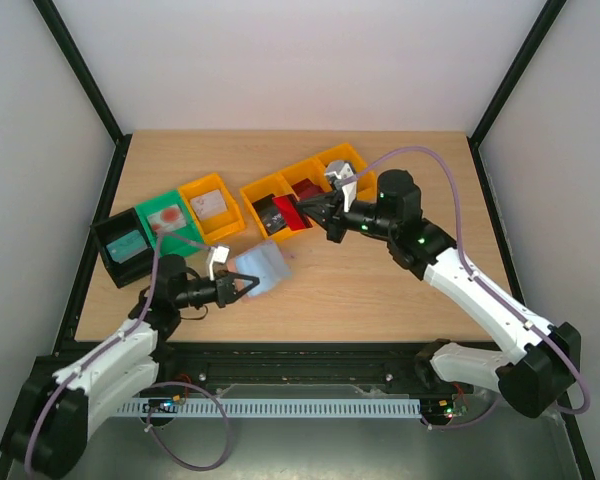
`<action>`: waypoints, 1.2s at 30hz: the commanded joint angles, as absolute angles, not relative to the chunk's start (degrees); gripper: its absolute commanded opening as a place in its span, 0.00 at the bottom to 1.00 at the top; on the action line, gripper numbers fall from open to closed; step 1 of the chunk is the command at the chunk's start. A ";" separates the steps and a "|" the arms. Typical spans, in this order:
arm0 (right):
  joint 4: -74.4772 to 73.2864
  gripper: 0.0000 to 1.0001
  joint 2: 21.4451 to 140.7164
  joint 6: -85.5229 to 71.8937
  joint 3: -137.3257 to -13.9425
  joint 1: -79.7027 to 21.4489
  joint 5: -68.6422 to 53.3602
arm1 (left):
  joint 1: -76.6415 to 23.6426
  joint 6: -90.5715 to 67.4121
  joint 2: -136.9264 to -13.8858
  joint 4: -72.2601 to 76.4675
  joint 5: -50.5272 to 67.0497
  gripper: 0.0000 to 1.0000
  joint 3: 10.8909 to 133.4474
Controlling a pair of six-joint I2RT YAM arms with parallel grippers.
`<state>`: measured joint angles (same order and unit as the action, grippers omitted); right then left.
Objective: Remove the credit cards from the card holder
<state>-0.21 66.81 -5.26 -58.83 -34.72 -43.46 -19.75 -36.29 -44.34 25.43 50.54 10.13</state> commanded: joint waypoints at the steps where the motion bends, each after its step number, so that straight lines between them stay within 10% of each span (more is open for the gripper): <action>1: 0.18 0.02 63.78 -5.17 -58.00 -34.70 -43.10 | -21.88 -43.93 -51.65 26.25 43.12 0.02 7.75; 5: 0.34 0.02 63.34 -5.30 -57.07 -34.69 -44.29 | -21.97 -44.09 -57.14 21.25 36.83 0.02 8.06; 11: 0.29 0.02 63.37 -5.20 -57.36 -34.69 -45.33 | -20.76 -43.21 -57.76 4.65 21.69 0.45 10.42; 19: 3.34 0.02 62.29 -8.11 -57.77 -34.72 -47.44 | -15.21 -41.55 -46.29 -5.48 16.26 0.73 17.25; 28: 22.76 0.02 62.40 -21.03 -54.72 -35.08 -58.07 | -17.25 -25.43 -36.56 34.09 53.88 0.70 24.78; 36: 29.79 0.02 64.50 -22.68 -54.13 -40.60 -58.82 | -25.36 -23.87 -41.79 36.40 52.82 0.72 30.61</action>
